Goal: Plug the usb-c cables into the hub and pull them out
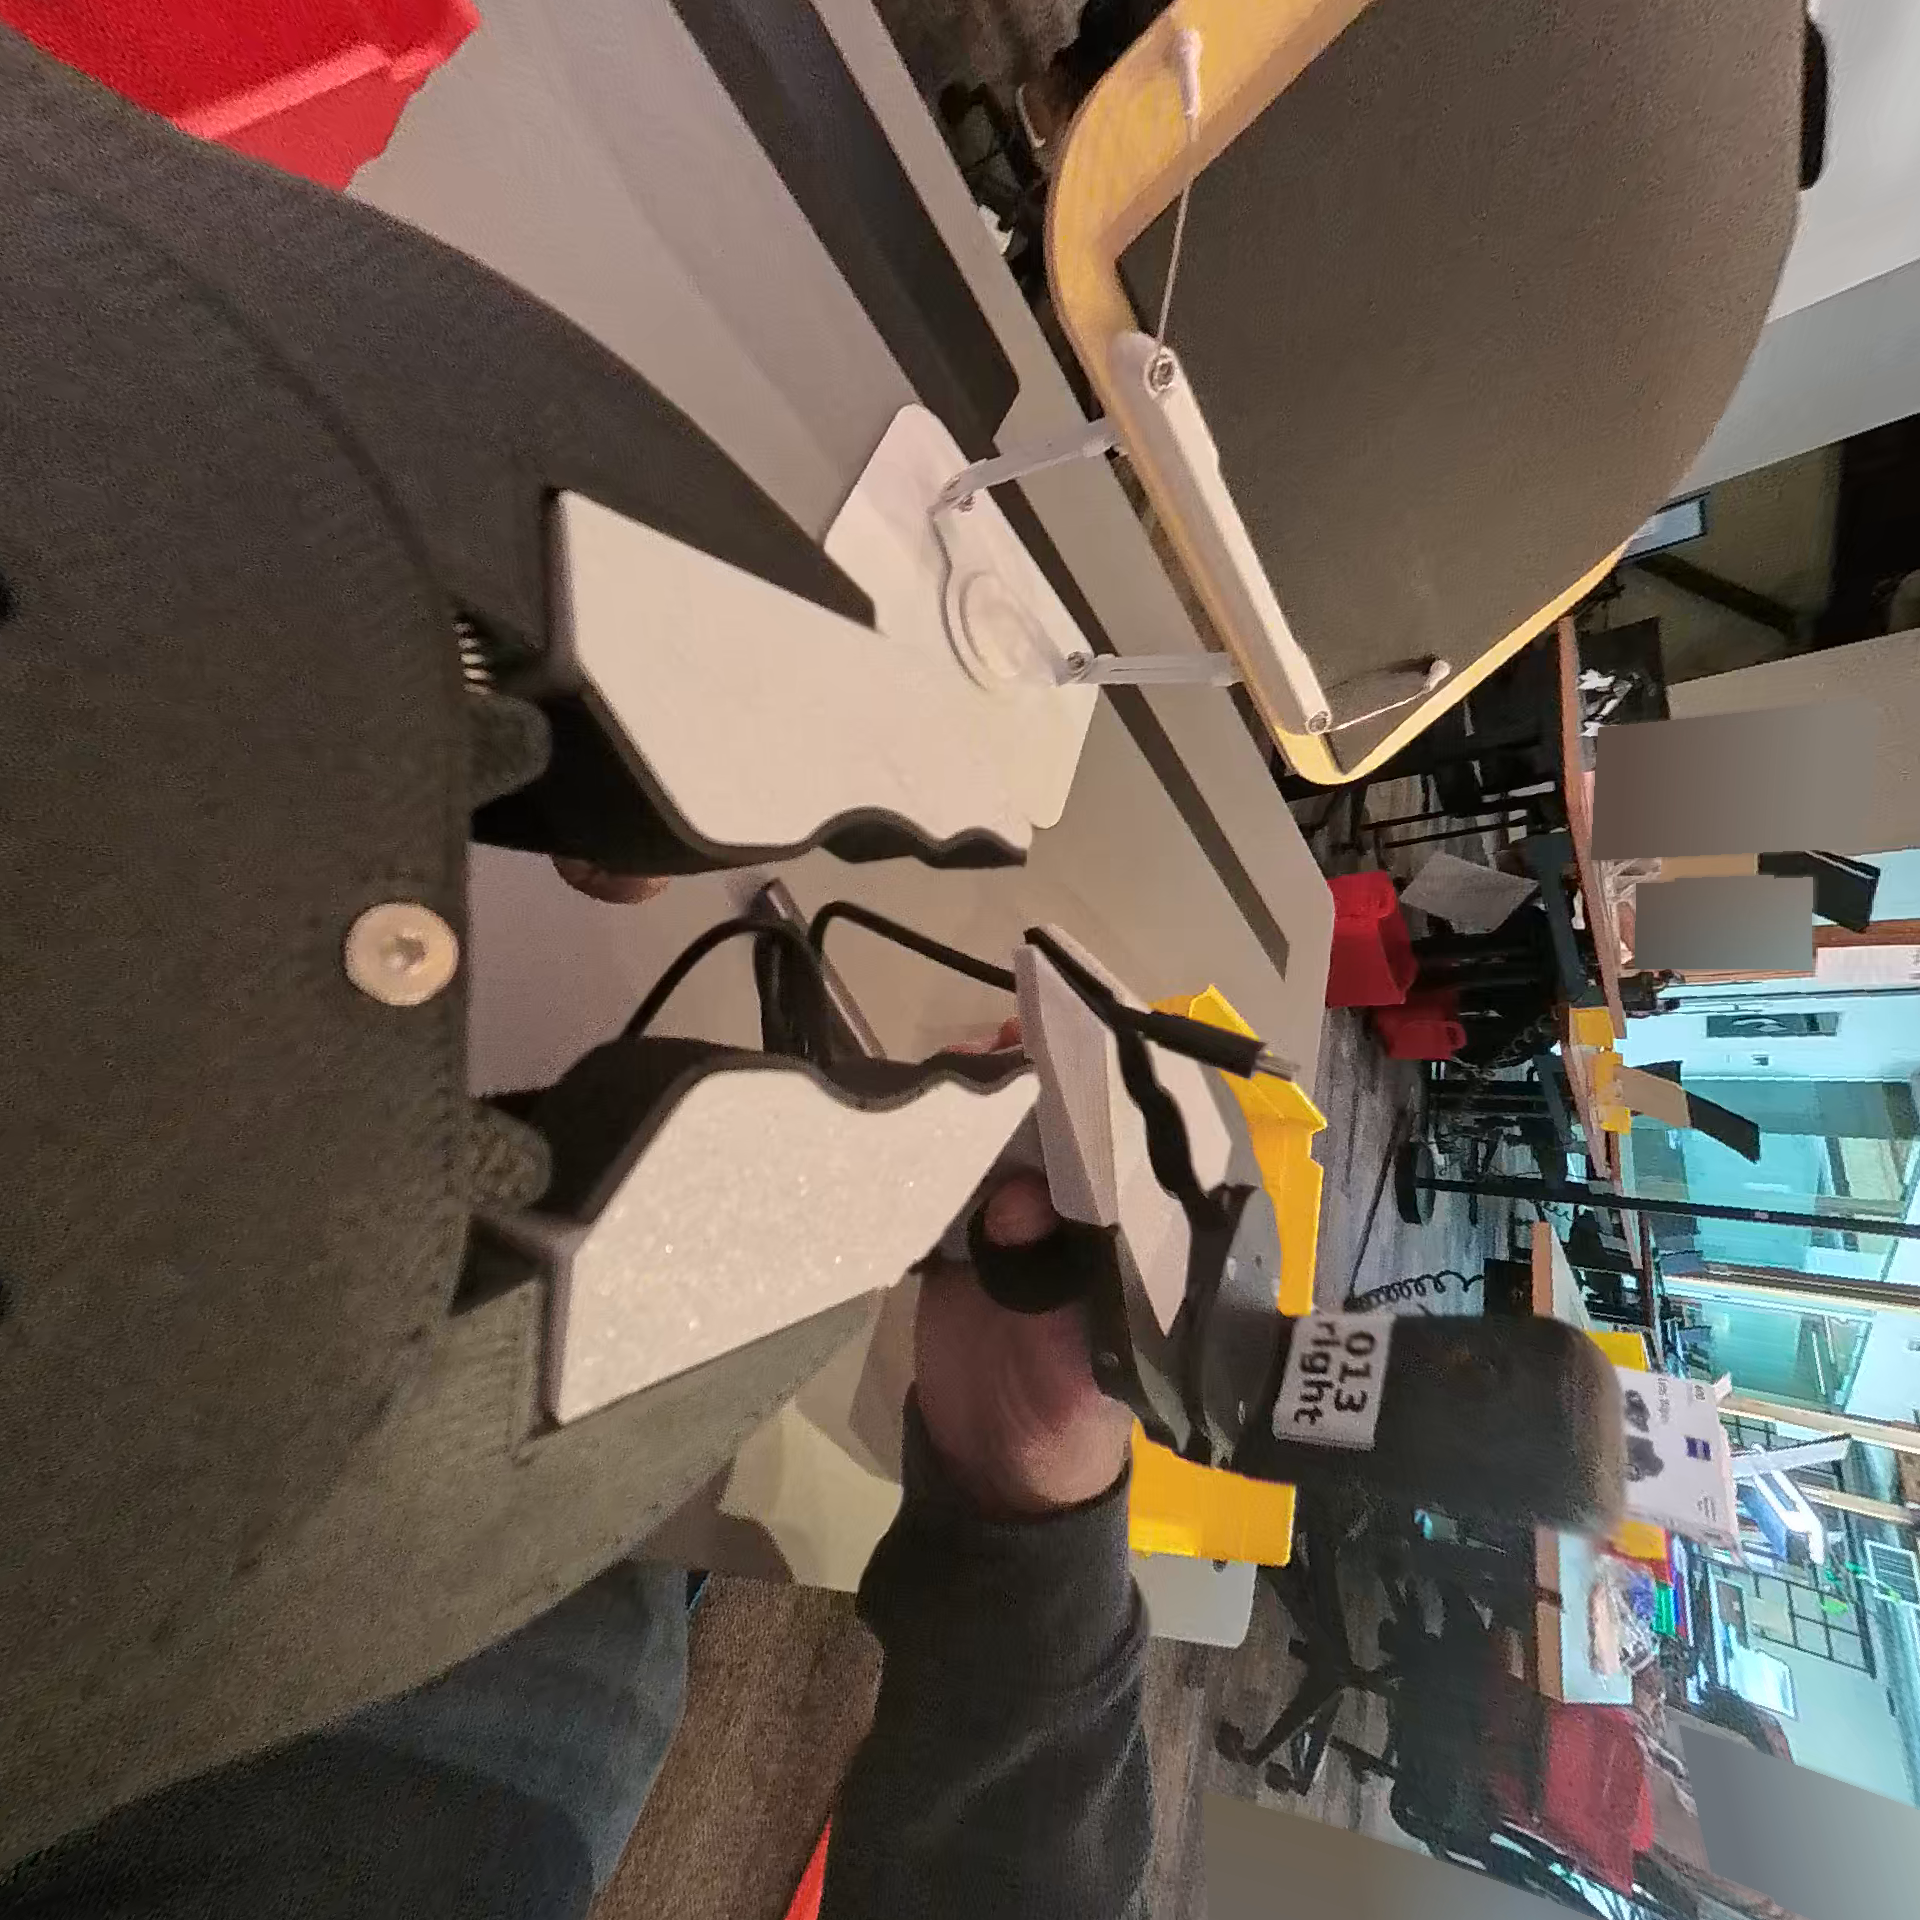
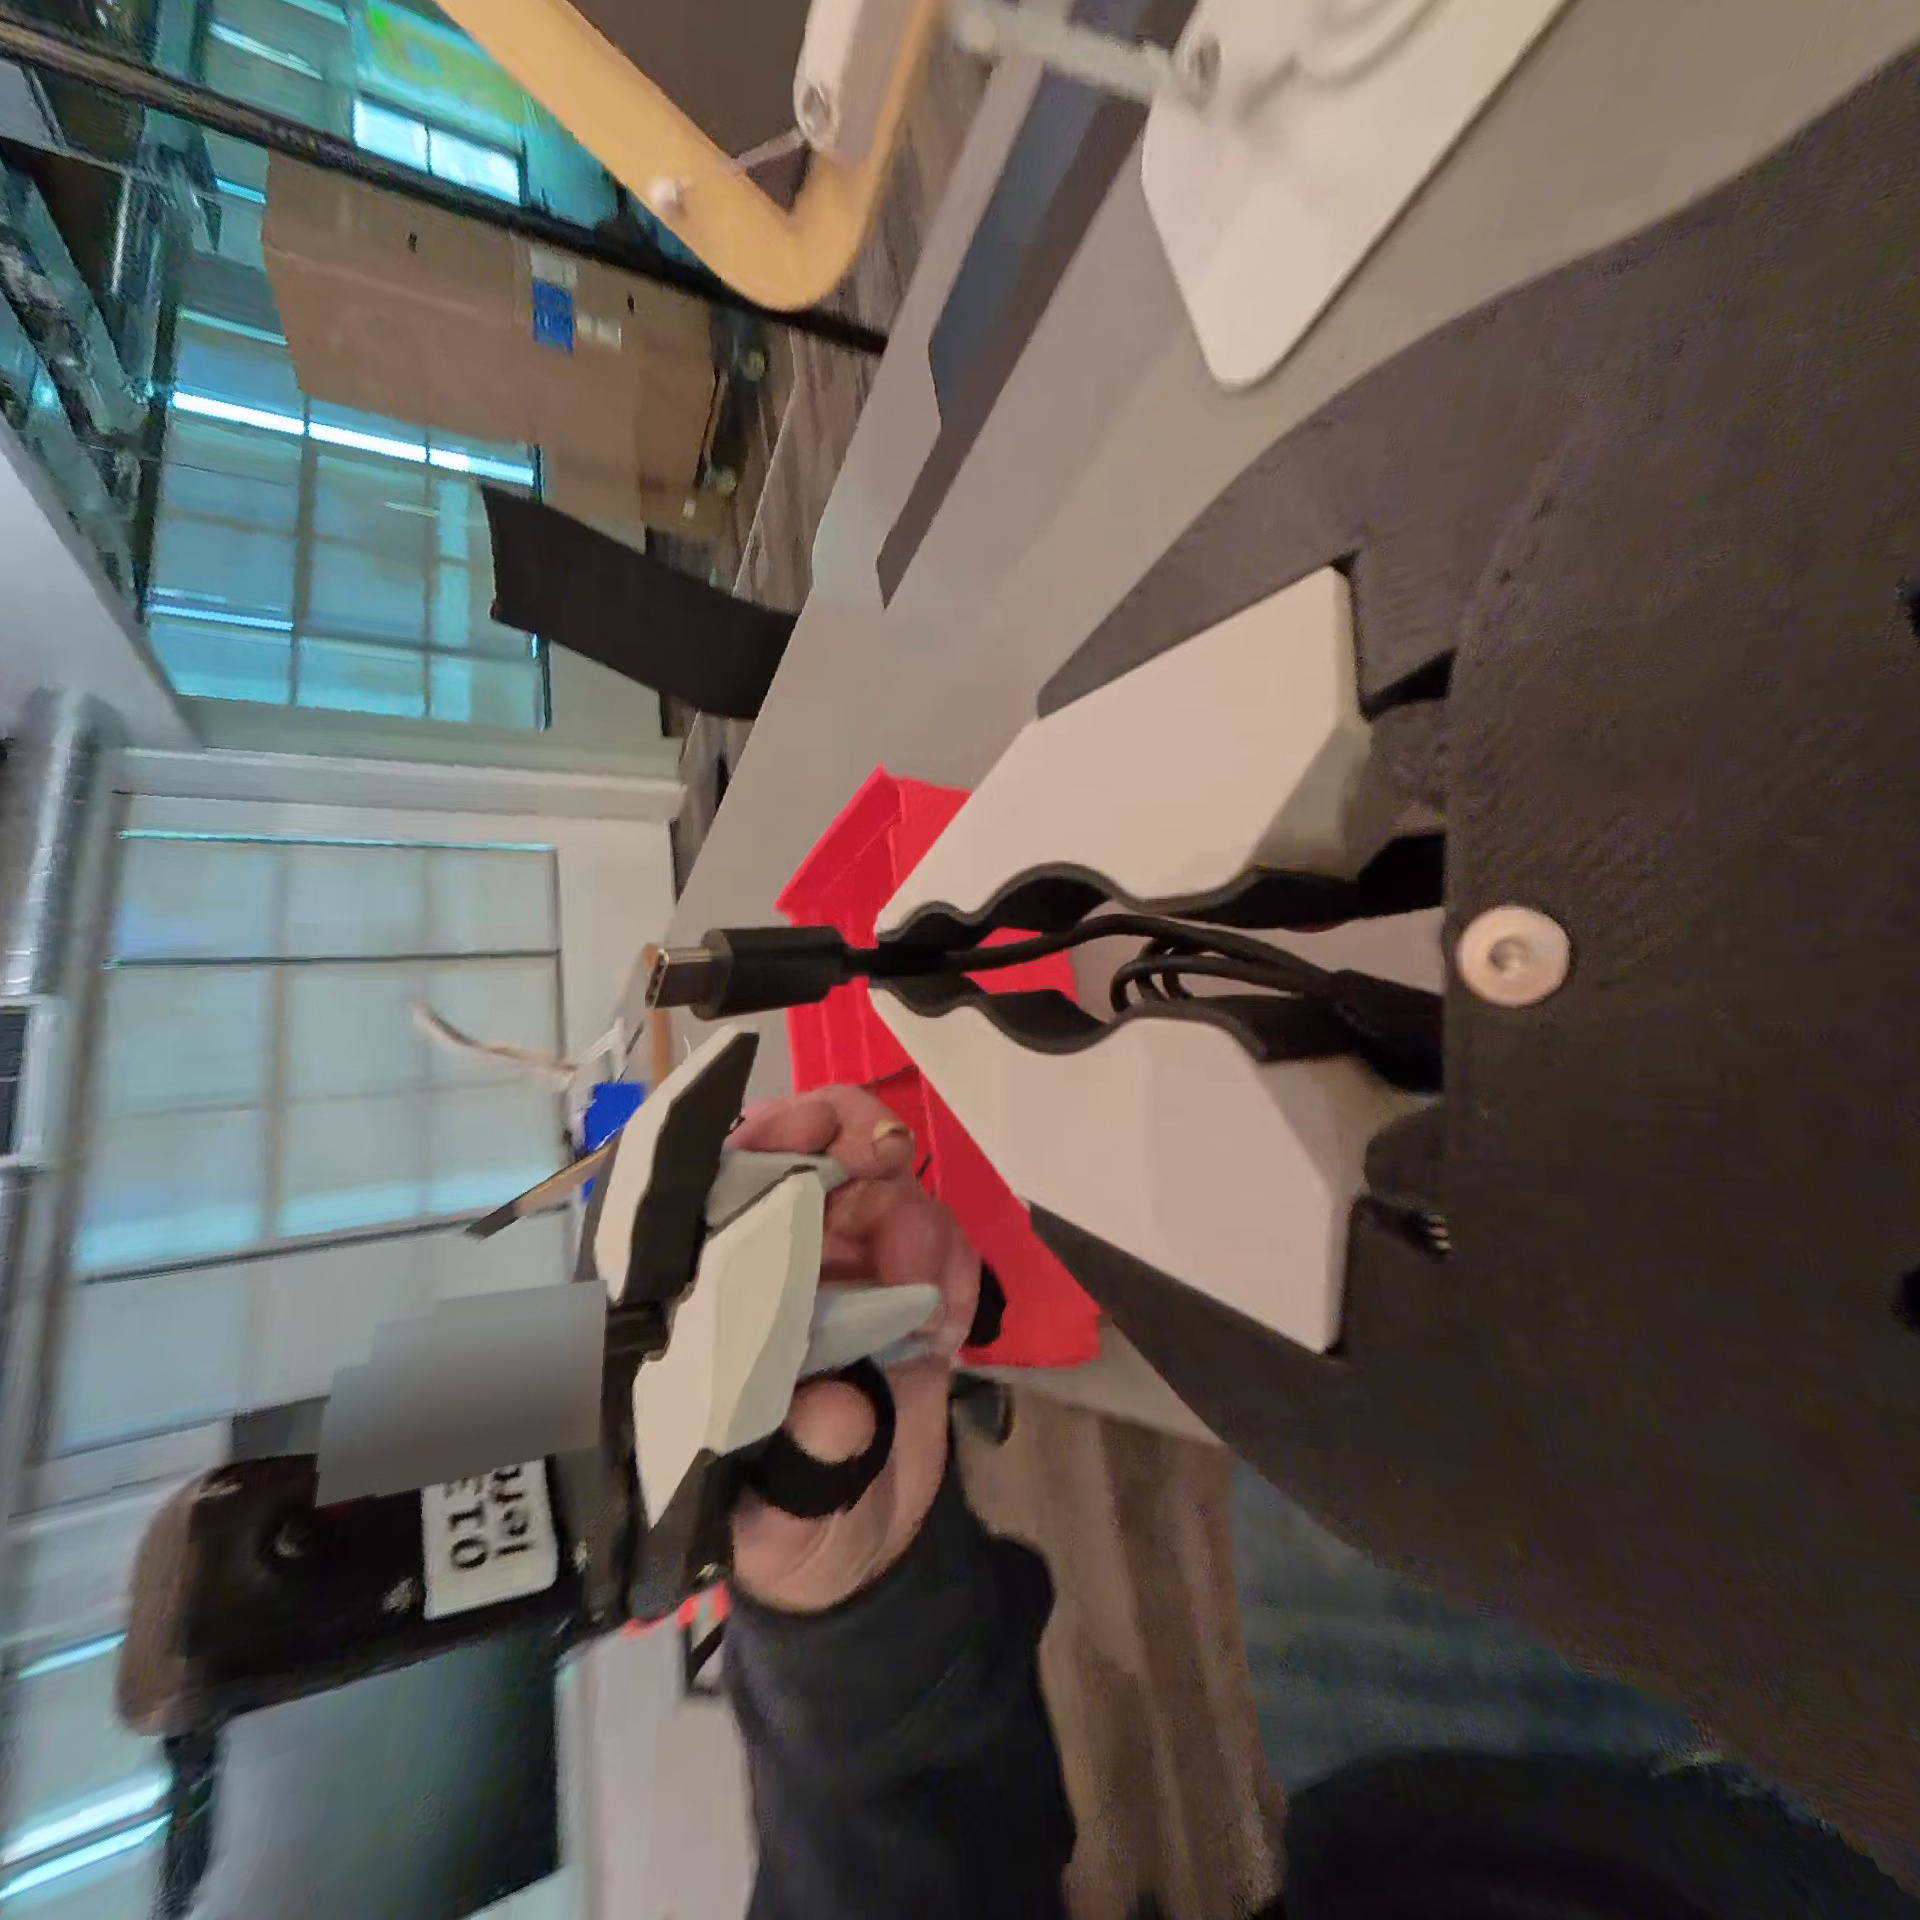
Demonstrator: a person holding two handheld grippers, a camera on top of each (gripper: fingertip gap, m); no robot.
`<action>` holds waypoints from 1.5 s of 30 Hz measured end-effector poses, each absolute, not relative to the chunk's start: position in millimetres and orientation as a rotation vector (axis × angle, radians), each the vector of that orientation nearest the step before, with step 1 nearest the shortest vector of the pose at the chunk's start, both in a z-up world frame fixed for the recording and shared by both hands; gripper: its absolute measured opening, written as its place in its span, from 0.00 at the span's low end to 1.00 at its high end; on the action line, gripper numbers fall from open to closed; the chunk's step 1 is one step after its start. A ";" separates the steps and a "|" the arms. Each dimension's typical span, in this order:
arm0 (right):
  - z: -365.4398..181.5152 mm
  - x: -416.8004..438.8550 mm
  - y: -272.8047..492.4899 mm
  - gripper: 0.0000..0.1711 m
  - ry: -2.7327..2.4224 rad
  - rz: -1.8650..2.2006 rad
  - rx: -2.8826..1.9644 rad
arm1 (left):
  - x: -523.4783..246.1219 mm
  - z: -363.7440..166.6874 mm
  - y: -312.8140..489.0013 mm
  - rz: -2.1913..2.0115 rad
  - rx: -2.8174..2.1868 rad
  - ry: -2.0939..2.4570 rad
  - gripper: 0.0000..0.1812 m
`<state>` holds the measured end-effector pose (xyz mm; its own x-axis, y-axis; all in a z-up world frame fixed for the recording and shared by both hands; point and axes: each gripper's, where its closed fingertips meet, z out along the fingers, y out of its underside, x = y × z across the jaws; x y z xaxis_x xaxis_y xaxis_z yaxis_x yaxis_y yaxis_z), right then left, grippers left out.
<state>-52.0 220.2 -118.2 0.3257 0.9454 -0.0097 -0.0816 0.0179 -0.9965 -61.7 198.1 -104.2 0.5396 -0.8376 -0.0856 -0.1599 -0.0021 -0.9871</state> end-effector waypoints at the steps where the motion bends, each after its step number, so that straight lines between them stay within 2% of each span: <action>1: -119.5 -51.9 219.8 0.00 -0.886 1.055 -1.281 | -60.1 -103.5 199.8 -0.650 -1.498 0.908 0.18; 5: -129.2 -53.9 216.7 0.00 -0.856 1.209 -1.275 | -46.9 -97.2 203.2 -0.647 -1.465 0.957 0.18; 11: -142.0 -63.2 209.5 0.00 -0.940 1.165 -1.288 | -19.5 -116.6 204.3 -0.616 -1.487 1.104 0.18; 12: -143.1 -64.7 208.7 0.00 -0.954 1.151 -1.291 | -17.5 -121.4 205.3 -0.576 -1.488 1.124 0.14; 13: -143.9 -65.8 208.4 0.00 -0.962 1.137 -1.294 | -17.0 -125.5 207.5 -0.529 -1.490 1.134 0.06; 16: -148.7 -66.5 213.0 0.00 -0.970 1.083 -1.332 | -18.1 -130.0 212.6 -0.464 -1.495 1.113 0.04; 18: -156.5 -63.7 216.1 0.12 -1.003 1.026 -1.393 | -24.0 -129.0 219.6 -0.378 -1.489 1.077 0.04; 20: -163.5 -54.3 219.2 0.14 -1.037 0.939 -1.456 | -33.6 -125.9 227.4 -0.242 -1.462 1.059 0.04; 26: -121.0 -21.7 227.5 0.12 -0.920 0.796 -1.495 | -45.6 -131.2 239.4 0.201 -1.370 1.140 0.04; 30: -126.1 -32.6 220.3 0.14 -0.994 0.776 -1.633 | -38.6 -136.8 238.2 0.366 -1.301 1.202 0.04; 33: -130.3 -42.3 218.3 0.11 -1.006 0.771 -1.674 | -34.7 -140.8 236.5 0.447 -1.252 1.247 0.04; 37: -140.0 -45.8 221.3 0.06 -1.009 0.751 -1.718 | -37.5 -146.0 237.1 0.496 -1.245 1.260 0.04; 45: -136.8 -41.1 224.9 0.05 -0.925 0.936 -1.666 | -37.7 -142.3 235.1 0.330 -1.292 1.244 0.06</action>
